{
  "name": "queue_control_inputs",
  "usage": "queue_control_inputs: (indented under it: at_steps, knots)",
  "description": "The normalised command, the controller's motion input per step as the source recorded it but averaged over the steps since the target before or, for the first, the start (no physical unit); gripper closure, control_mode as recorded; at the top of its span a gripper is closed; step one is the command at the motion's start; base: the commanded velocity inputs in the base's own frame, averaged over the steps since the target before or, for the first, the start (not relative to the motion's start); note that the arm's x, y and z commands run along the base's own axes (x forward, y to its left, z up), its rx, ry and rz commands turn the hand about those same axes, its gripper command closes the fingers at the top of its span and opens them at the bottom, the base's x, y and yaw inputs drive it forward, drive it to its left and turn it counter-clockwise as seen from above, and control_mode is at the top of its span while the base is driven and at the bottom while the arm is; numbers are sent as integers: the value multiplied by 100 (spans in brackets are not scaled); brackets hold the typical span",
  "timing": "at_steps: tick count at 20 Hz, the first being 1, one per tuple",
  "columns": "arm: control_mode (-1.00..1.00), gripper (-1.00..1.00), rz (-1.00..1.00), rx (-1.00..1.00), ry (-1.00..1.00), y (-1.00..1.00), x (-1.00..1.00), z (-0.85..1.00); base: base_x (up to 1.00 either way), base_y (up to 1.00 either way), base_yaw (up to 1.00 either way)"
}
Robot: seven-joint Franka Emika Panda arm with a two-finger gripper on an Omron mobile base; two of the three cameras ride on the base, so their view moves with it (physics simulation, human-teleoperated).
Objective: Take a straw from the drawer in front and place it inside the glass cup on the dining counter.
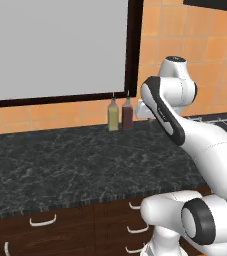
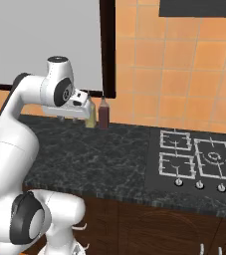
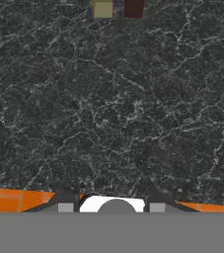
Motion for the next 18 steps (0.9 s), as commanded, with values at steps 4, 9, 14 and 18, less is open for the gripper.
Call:
queue_control_inputs:
  at_steps: [4,9,14,18]
  knots:
    - [100,-100,0,0,0,0,0,0,-8,0,0]
    - [100,-100,0,0,0,0,0,0,-76,0,0]
    - [100,-100,0,0,0,0,0,0,-37,-7,8]
    - [100,-100,0,0,0,0,0,0,-4,-62,48]
